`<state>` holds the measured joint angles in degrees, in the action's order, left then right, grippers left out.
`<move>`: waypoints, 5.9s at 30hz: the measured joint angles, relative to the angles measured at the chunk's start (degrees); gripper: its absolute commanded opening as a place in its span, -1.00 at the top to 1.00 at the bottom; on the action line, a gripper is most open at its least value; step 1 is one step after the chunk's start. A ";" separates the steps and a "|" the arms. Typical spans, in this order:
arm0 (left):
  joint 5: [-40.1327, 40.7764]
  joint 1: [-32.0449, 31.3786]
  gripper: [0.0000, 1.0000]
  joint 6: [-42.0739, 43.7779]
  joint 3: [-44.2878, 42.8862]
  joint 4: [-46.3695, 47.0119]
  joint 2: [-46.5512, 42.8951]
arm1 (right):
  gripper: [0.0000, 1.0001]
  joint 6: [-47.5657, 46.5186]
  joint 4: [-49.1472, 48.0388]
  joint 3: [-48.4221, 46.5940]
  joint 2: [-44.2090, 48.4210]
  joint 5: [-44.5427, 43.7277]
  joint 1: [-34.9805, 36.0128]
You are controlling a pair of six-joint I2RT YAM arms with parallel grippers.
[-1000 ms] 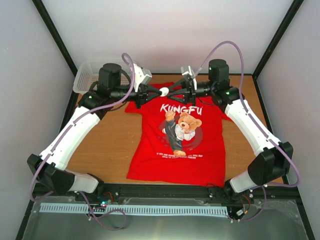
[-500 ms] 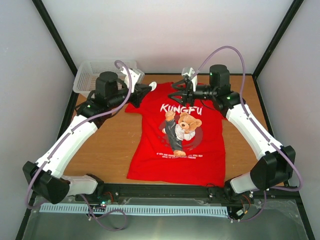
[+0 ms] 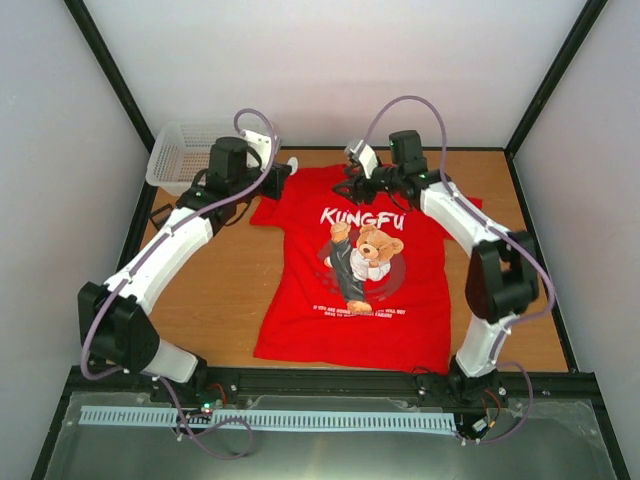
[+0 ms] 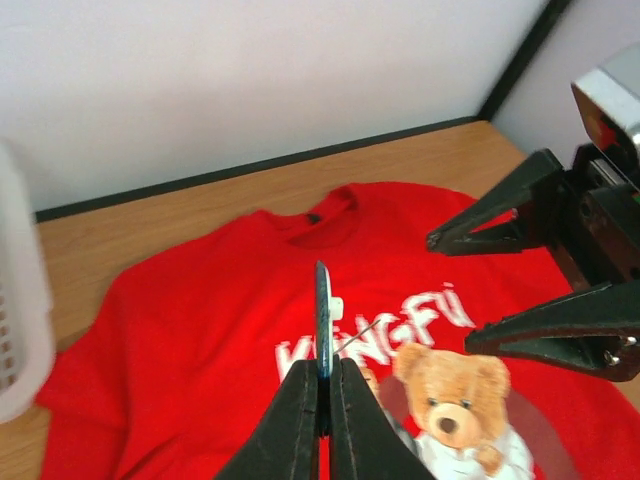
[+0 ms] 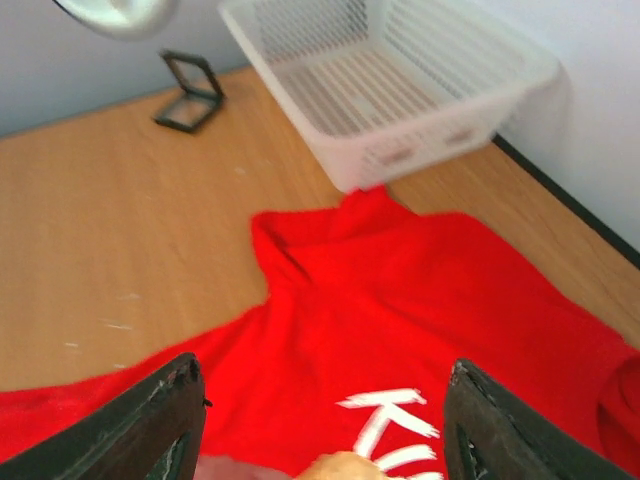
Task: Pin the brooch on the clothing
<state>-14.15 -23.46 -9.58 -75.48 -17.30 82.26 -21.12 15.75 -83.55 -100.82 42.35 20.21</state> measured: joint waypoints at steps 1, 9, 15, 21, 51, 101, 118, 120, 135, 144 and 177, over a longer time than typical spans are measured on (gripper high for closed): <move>0.22 1.07 0.99 -0.28 0.00 0.20 1.01 | -0.27 -0.83 0.46 -1.51 -2.64 -0.90 -0.26; 1.42 3.96 0.99 -1.33 1.25 2.05 4.96 | -0.34 -4.79 7.96 -22.45 -25.40 -9.75 -0.22; 1.31 3.96 0.99 -1.86 2.38 2.34 4.96 | -0.36 -3.43 13.64 -32.79 -33.88 -18.01 1.92; 1.22 3.96 0.99 -2.25 2.45 2.29 4.92 | -0.36 -1.44 17.51 -39.60 -39.26 -24.68 4.37; -0.17 3.96 0.99 -2.56 5.20 2.29 0.46 | 0.35 4.09 32.09 -48.78 -47.67 -34.03 6.51; -31.56 10.19 0.99 10.91 -15.41 14.34 40.19 | 0.95 -2.05 16.37 -32.50 -37.33 -7.04 2.23; -29.24 11.04 0.99 22.77 -16.83 15.80 44.46 | 0.95 -4.98 14.71 -30.27 -36.39 -0.50 1.27; -28.57 11.04 0.99 23.98 -16.83 16.11 44.85 | 0.95 -5.07 14.58 -30.27 -36.37 -0.17 1.25; -25.75 9.70 0.99 31.54 -14.75 19.04 45.99 | 0.95 -5.22 14.49 -31.10 -36.37 0.17 1.11; -24.98 8.90 0.99 34.88 -12.26 20.35 45.83 | 0.95 -4.55 14.45 -32.35 -36.37 0.13 0.76; -23.30 7.87 0.99 35.12 -13.40 21.99 42.95 | 0.95 -4.42 14.86 -33.18 -36.37 1.51 0.70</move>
<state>-37.45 -15.59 25.54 -88.88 4.69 125.21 -25.54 30.61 -116.73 -137.19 43.86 20.91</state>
